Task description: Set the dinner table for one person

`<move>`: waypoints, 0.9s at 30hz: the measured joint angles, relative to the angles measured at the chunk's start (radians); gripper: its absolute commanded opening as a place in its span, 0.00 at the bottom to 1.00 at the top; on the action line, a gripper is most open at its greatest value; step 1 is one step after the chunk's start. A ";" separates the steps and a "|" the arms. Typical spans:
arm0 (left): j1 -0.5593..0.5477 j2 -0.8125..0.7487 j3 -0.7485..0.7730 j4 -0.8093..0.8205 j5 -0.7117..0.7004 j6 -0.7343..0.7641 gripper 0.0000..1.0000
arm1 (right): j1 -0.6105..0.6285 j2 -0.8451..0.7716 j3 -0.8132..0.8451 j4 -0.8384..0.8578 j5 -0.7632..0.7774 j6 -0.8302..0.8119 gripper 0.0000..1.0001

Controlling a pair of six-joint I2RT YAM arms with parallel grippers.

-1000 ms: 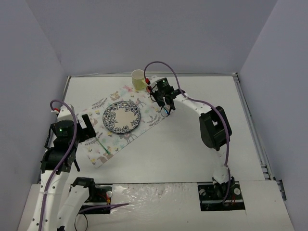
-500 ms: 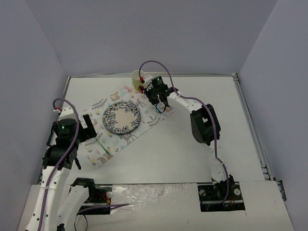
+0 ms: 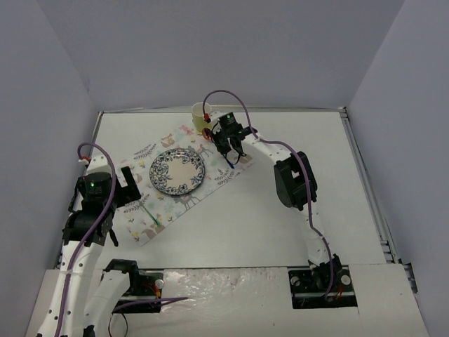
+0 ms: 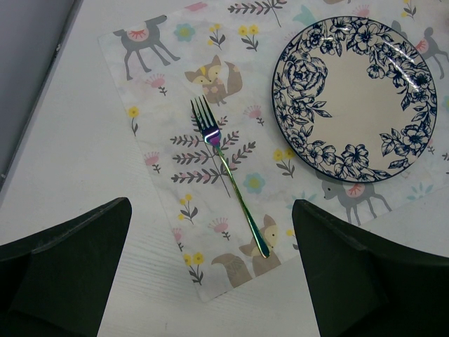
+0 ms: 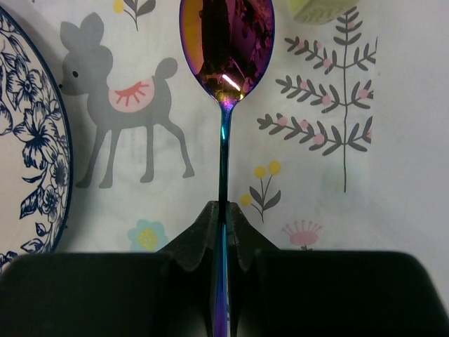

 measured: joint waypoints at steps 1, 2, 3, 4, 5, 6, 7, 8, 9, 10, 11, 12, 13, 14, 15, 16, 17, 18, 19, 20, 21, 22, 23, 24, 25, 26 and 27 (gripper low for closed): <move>0.000 0.000 0.000 0.000 0.000 0.000 0.97 | 0.000 0.000 0.000 -0.006 0.005 0.000 0.00; 0.000 0.000 0.000 0.000 0.000 0.000 0.97 | 0.000 0.000 0.000 -0.012 0.008 0.001 0.00; 0.000 0.000 0.000 0.000 0.000 0.000 0.97 | 0.000 0.000 0.000 -0.017 0.011 0.001 0.00; 0.000 0.000 0.000 0.000 0.000 0.000 0.97 | 0.000 0.000 0.000 -0.021 0.013 0.001 0.00; 0.000 0.000 0.000 0.000 0.000 0.000 0.97 | 0.000 0.000 0.000 -0.025 0.015 0.000 0.00; 0.000 0.000 0.000 0.000 0.000 0.000 0.97 | 0.000 0.000 0.000 -0.028 0.016 0.000 0.00; 0.000 0.000 0.000 0.000 0.000 0.000 0.97 | 0.000 0.000 0.000 -0.030 0.017 0.000 0.00; 0.000 0.000 0.000 0.000 0.000 0.000 0.97 | 0.000 0.000 0.000 -0.033 0.018 0.000 0.00; 0.000 0.000 0.000 0.000 0.000 0.000 0.97 | 0.000 0.000 0.000 -0.035 0.019 0.000 0.00; 0.000 0.000 0.000 0.000 0.000 0.000 0.97 | 0.000 0.000 0.000 -0.038 0.019 -0.001 0.00; 0.000 0.000 0.000 0.000 0.000 0.000 0.97 | 0.000 0.000 0.000 -0.040 0.019 -0.001 0.00; 0.000 0.000 0.000 0.000 0.000 0.000 0.97 | 0.000 0.001 0.000 -0.040 0.019 -0.002 0.00; 0.000 0.000 0.000 0.000 0.000 0.000 0.97 | 0.000 0.002 0.000 -0.040 0.019 -0.003 0.00; 0.000 0.000 0.000 0.000 0.000 0.000 0.97 | 0.000 0.003 0.000 -0.040 0.019 -0.003 0.00; 0.000 0.000 0.000 0.000 0.000 0.000 0.97 | 0.000 0.005 0.000 -0.040 0.019 -0.003 0.00; 0.000 0.000 0.000 0.000 0.000 0.000 0.97 | 0.000 0.008 0.001 -0.040 0.019 -0.003 0.00; 0.000 0.000 0.000 0.000 0.000 0.000 0.97 | -0.001 0.012 0.002 -0.041 0.019 -0.003 0.01; 0.000 0.000 0.000 0.000 0.000 0.000 0.97 | -0.001 0.018 0.005 -0.040 0.019 -0.003 0.02; 0.000 0.000 0.000 0.000 0.000 0.000 0.97 | -0.001 0.024 0.008 -0.040 0.020 -0.003 0.03; 0.000 0.000 0.000 0.000 0.000 0.000 0.97 | -0.001 0.031 0.008 -0.039 0.021 -0.003 0.04; 0.000 0.000 0.000 0.000 0.000 0.000 0.97 | -0.001 0.038 0.008 -0.037 0.022 -0.003 0.04; 0.000 0.000 0.000 0.000 0.000 0.000 0.97 | -0.001 0.041 0.009 -0.035 0.024 -0.003 0.05; 0.000 0.000 0.000 0.000 0.000 0.000 0.97 | -0.001 0.042 0.012 -0.034 0.026 -0.003 0.08; 0.000 0.000 0.000 0.000 0.001 0.000 0.97 | -0.001 0.043 0.013 -0.033 0.026 -0.002 0.11; 0.000 0.000 0.000 0.000 0.001 0.000 0.97 | -0.002 0.045 0.013 -0.032 0.026 -0.001 0.13; 0.000 0.000 0.000 0.000 0.001 0.000 0.97 | -0.002 0.046 0.014 -0.031 0.026 0.000 0.16; 0.000 0.000 0.000 0.000 0.000 0.000 0.97 | -0.002 0.046 0.014 -0.030 0.026 0.001 0.20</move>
